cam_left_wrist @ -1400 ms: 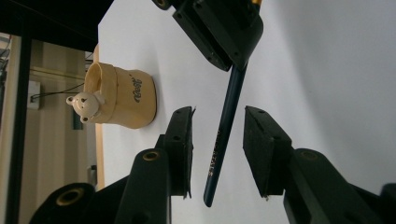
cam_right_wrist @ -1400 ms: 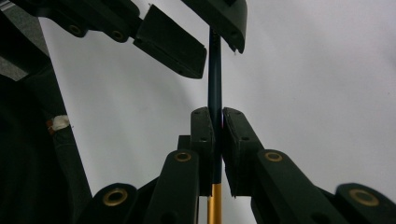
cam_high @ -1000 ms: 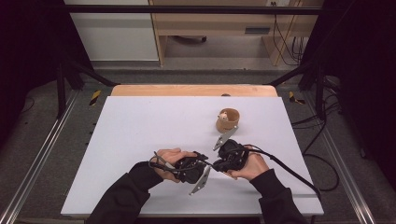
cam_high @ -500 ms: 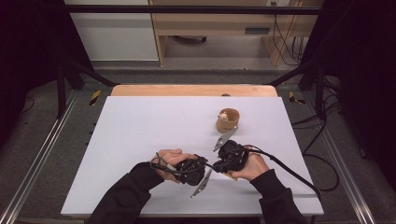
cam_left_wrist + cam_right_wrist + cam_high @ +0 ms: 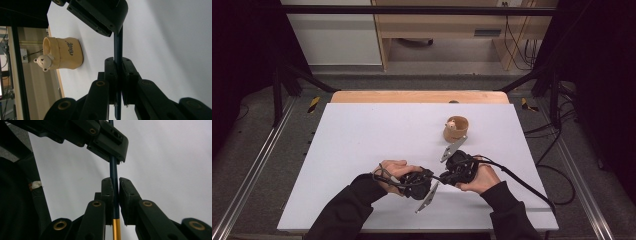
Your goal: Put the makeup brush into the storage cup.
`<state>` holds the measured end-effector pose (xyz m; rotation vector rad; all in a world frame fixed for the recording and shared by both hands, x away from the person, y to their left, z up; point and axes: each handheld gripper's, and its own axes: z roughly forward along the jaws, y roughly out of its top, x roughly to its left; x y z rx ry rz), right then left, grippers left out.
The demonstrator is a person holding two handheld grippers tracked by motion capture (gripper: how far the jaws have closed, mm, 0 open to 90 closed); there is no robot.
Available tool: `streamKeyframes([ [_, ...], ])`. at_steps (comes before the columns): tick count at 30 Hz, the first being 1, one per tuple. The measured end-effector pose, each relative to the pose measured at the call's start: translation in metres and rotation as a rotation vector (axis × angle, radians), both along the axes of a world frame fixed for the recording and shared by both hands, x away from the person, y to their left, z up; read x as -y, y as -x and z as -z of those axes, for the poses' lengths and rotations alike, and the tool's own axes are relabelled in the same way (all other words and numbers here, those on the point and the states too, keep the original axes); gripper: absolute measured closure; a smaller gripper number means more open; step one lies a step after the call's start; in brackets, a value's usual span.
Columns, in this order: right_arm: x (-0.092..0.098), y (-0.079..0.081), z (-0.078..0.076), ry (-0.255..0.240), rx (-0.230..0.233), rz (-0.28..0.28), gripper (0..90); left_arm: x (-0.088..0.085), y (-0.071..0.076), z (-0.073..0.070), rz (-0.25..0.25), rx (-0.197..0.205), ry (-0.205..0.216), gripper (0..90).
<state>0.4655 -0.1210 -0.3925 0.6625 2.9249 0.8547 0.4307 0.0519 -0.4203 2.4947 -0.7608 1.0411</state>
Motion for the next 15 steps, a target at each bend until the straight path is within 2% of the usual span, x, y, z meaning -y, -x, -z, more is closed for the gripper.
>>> streamKeyframes([
  [4,0.002,0.001,-0.003,-0.031,0.041,0.010,71.6,-0.001,-0.001,-0.002,-0.022,-0.001,0.005,83.9],
  [6,0.005,0.001,-0.005,-0.043,0.076,0.026,64.3,-0.002,-0.001,-0.002,-0.034,-0.015,0.006,83.9],
  [7,0.007,0.002,-0.006,-0.053,0.106,0.035,59.3,-0.003,-0.002,-0.004,-0.055,-0.022,0.009,83.9],
  [9,0.010,0.002,-0.009,-0.071,0.142,0.045,55.2,-0.005,-0.003,-0.006,-0.065,-0.011,-0.002,83.9],
  [10,0.011,0.003,-0.010,-0.084,0.149,0.053,52.0,-0.007,-0.004,-0.004,-0.084,-0.039,0.037,83.9],
  [13,0.017,0.003,-0.015,-0.111,0.191,0.070,44.3,-0.011,-0.005,-0.006,-0.103,-0.034,0.027,83.9],
  [15,0.019,0.002,-0.016,-0.122,0.206,0.077,42.2,-0.016,-0.006,-0.006,-0.131,-0.056,0.051,83.9],
])
